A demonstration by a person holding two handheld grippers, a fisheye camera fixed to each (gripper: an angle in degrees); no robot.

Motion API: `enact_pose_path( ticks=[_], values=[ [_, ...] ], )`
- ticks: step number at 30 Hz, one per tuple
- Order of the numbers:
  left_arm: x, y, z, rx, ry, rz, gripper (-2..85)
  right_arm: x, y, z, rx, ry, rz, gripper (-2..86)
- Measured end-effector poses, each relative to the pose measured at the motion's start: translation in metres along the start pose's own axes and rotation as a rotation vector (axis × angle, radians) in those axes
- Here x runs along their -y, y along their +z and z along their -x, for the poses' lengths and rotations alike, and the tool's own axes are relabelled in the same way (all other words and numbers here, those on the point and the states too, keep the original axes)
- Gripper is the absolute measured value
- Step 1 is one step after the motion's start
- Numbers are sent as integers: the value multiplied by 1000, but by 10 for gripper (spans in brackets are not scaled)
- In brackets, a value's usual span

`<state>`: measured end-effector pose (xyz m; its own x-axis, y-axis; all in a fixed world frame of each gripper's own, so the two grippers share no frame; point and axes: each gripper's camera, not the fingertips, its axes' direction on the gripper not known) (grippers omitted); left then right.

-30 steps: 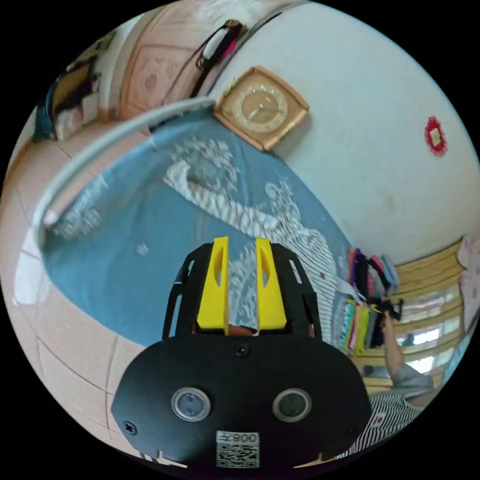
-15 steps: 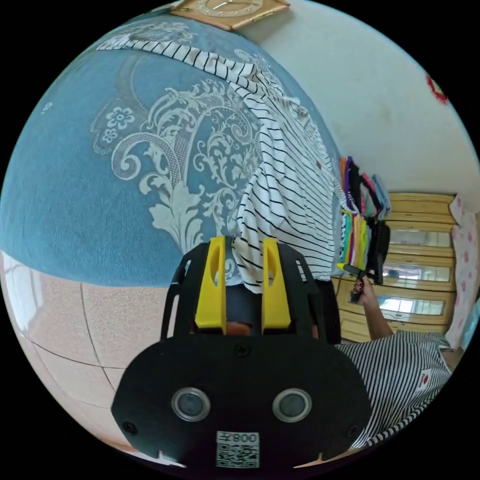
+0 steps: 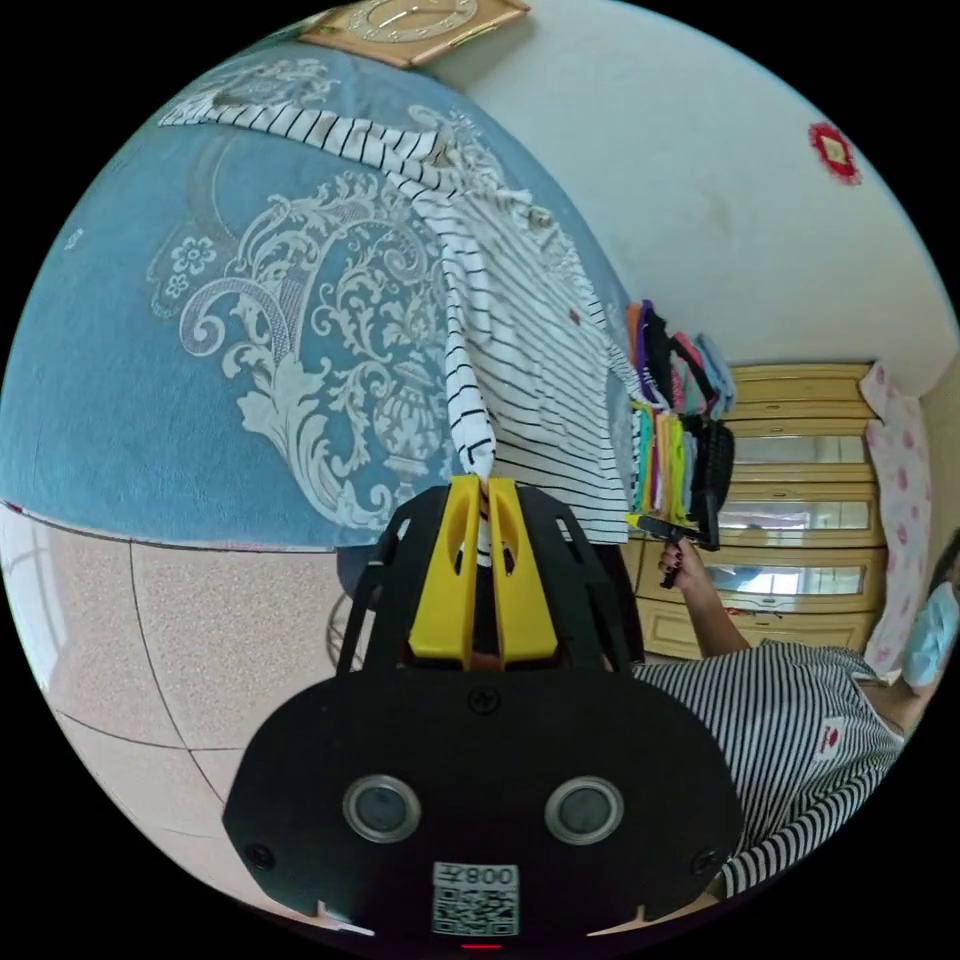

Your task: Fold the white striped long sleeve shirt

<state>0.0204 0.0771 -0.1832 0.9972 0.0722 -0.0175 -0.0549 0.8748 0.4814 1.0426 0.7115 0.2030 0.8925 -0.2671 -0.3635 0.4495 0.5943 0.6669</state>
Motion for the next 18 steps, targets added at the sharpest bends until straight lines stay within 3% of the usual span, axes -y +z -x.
enact_pose_path(
  ticks=[7,18],
  values=[
    [-41,-35,26,-259,-75,-187,13,-51,-65,17,174,-108,-112,3],
    [-27,20,86,-200,-309,-140,21,-61,28,-41,133,105,28,2]
  ],
)
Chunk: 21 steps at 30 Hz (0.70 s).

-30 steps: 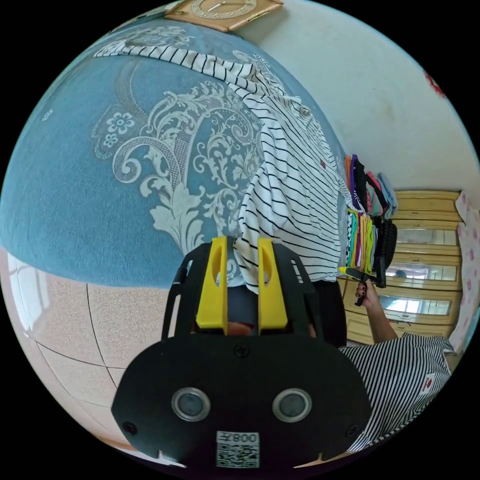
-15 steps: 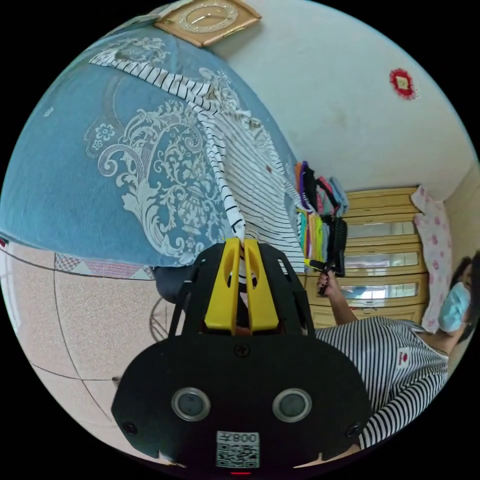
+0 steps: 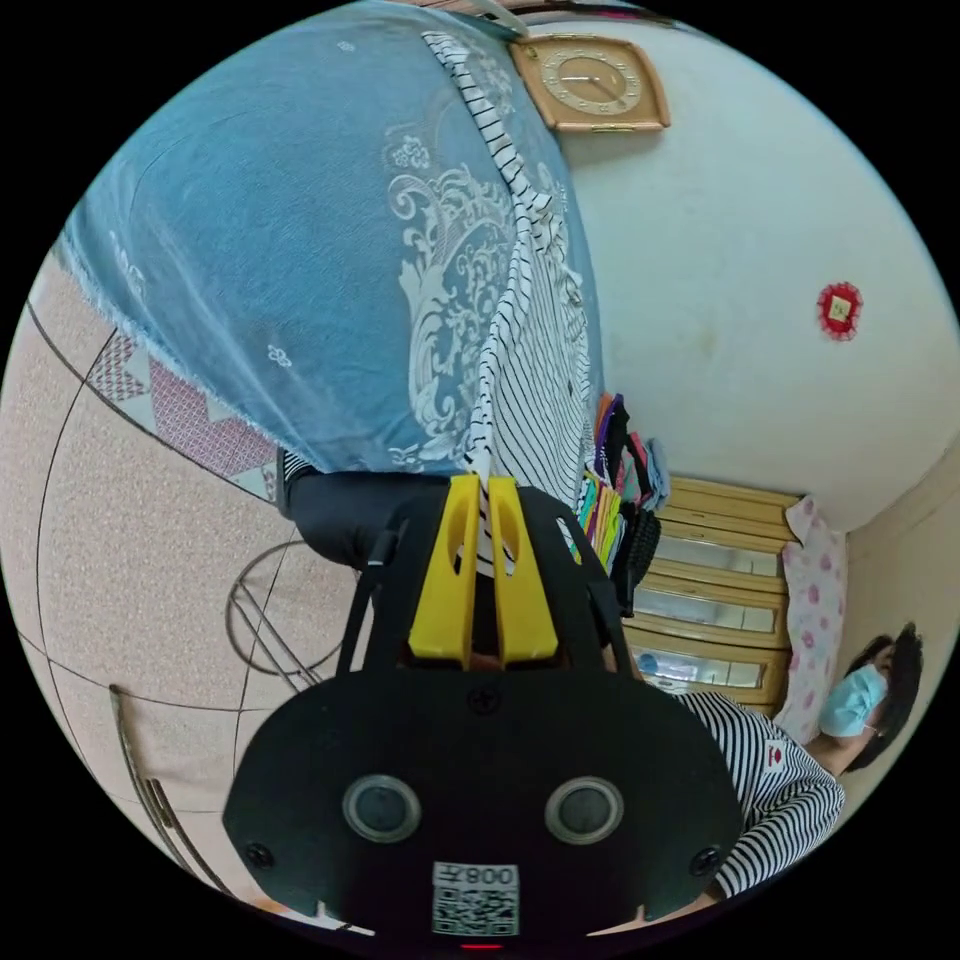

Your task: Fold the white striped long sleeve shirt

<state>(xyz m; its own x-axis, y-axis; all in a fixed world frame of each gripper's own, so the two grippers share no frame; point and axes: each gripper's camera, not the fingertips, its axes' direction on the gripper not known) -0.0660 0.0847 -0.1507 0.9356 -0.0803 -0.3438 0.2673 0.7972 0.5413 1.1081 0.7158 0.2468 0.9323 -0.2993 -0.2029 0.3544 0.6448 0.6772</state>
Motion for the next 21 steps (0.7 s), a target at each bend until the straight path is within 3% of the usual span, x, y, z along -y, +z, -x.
enact_pose_path(
  ticks=[11,17,21],
  values=[
    [74,14,-31,166,70,-55,59,23,-11,15,-80,69,-57,1],
    [185,76,-113,248,301,-3,67,132,-35,106,-201,-92,-173,2],
    [270,131,-171,303,420,4,68,253,-35,189,-300,-227,-236,7]
  ],
)
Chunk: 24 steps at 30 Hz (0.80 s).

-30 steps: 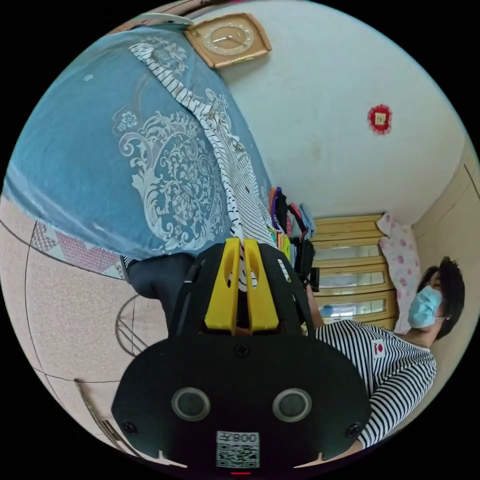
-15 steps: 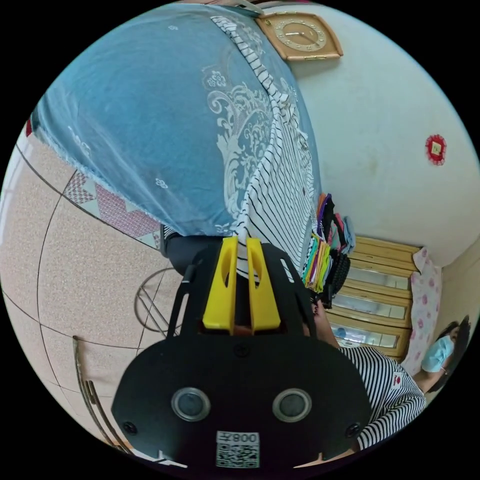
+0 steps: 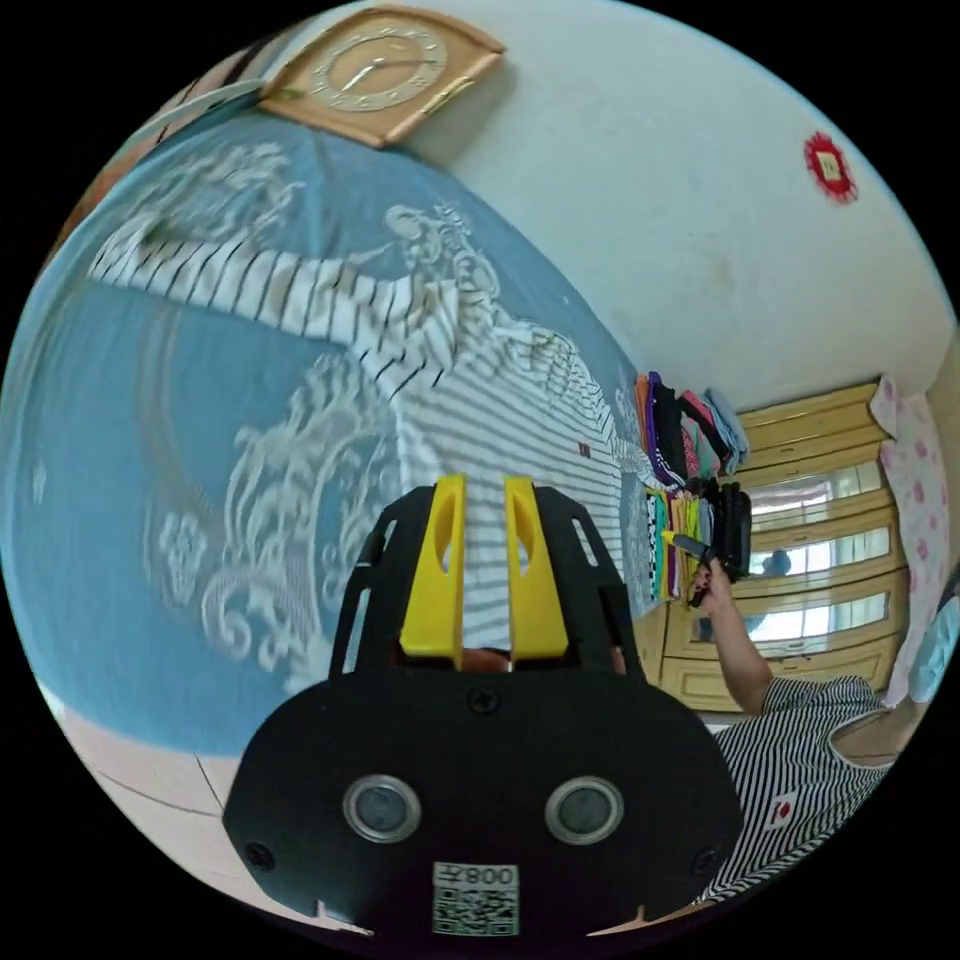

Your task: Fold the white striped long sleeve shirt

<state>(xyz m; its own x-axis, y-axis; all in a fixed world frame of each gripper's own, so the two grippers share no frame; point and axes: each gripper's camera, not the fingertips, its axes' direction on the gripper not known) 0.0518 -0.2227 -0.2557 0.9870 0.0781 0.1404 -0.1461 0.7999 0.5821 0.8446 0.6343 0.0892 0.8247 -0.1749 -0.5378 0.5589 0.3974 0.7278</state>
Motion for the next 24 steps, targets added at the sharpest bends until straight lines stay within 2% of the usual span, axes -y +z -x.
enact_pose_path(
  ticks=[4,10,17,21,24],
  values=[
    [96,47,-23,90,89,36,69,134,28,62,-164,-147,-45,26],
    [200,108,-37,200,163,62,77,272,84,125,-337,-293,-72,57],
    [269,165,-41,410,177,110,53,350,158,132,-418,-261,5,39],
    [291,169,-47,434,194,88,21,368,174,136,-439,-287,9,5],
    [303,150,-55,389,203,-11,15,377,159,137,-427,-287,-27,-2]
  ],
)
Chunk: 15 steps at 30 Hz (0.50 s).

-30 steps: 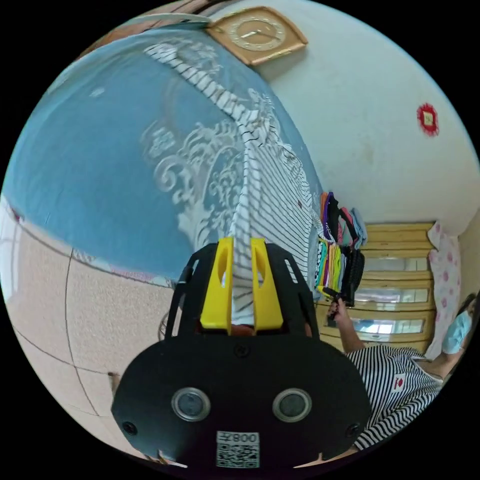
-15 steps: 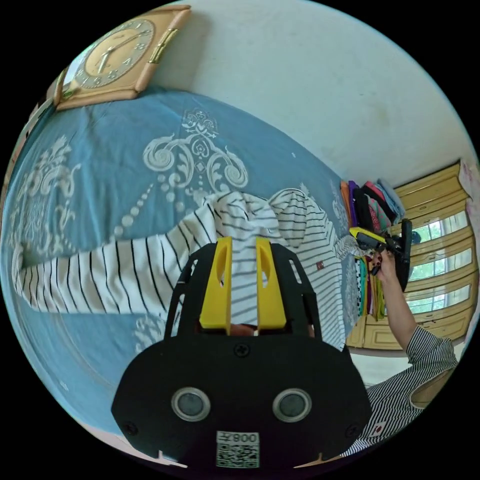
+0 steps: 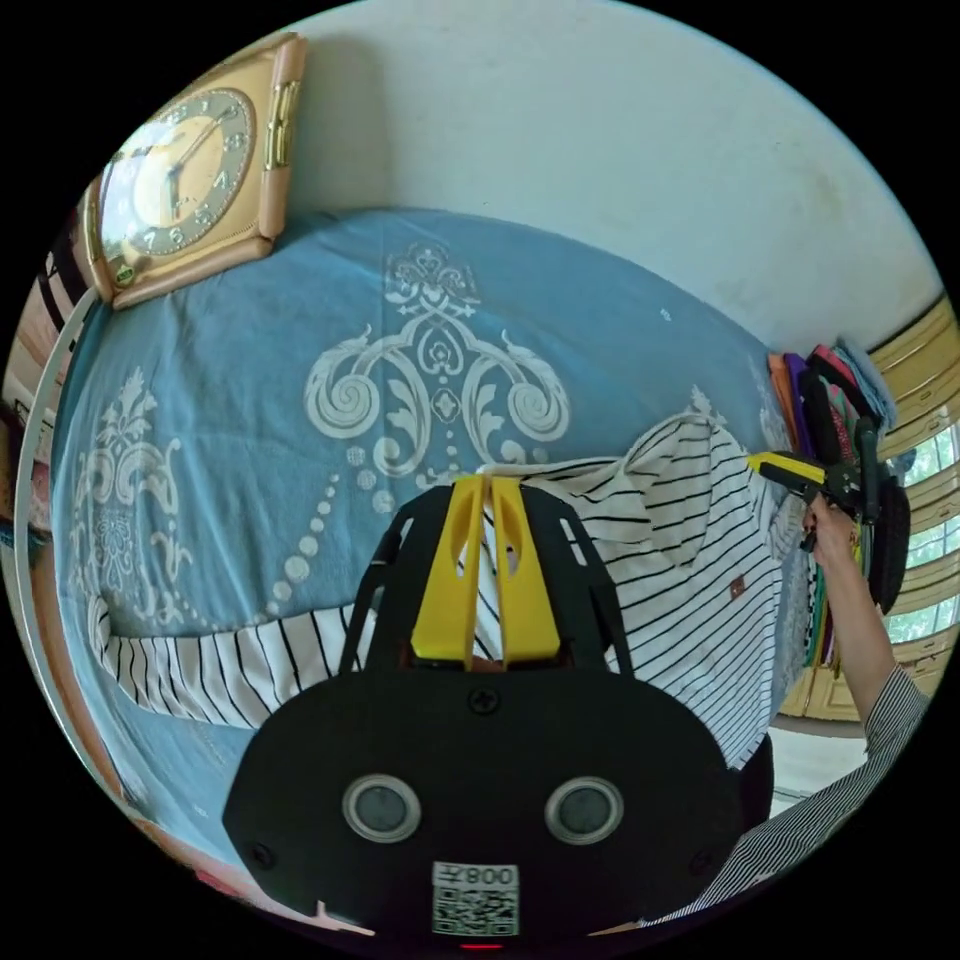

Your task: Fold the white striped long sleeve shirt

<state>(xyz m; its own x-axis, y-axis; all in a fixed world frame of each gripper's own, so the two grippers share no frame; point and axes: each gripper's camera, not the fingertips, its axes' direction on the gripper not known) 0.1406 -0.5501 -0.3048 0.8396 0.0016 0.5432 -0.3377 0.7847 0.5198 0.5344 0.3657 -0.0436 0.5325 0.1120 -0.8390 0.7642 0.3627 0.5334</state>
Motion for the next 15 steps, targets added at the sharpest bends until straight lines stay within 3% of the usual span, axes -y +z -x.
enact_pose_path(
  ticks=[6,11,15],
  values=[
    [32,-17,16,-58,-29,-104,13,19,-34,-33,127,61,-129,-4],
    [51,24,31,-81,-135,-41,16,54,20,-38,150,89,-7,-4],
    [68,36,40,-113,-153,-56,19,79,26,-43,132,117,-50,-4]
  ],
)
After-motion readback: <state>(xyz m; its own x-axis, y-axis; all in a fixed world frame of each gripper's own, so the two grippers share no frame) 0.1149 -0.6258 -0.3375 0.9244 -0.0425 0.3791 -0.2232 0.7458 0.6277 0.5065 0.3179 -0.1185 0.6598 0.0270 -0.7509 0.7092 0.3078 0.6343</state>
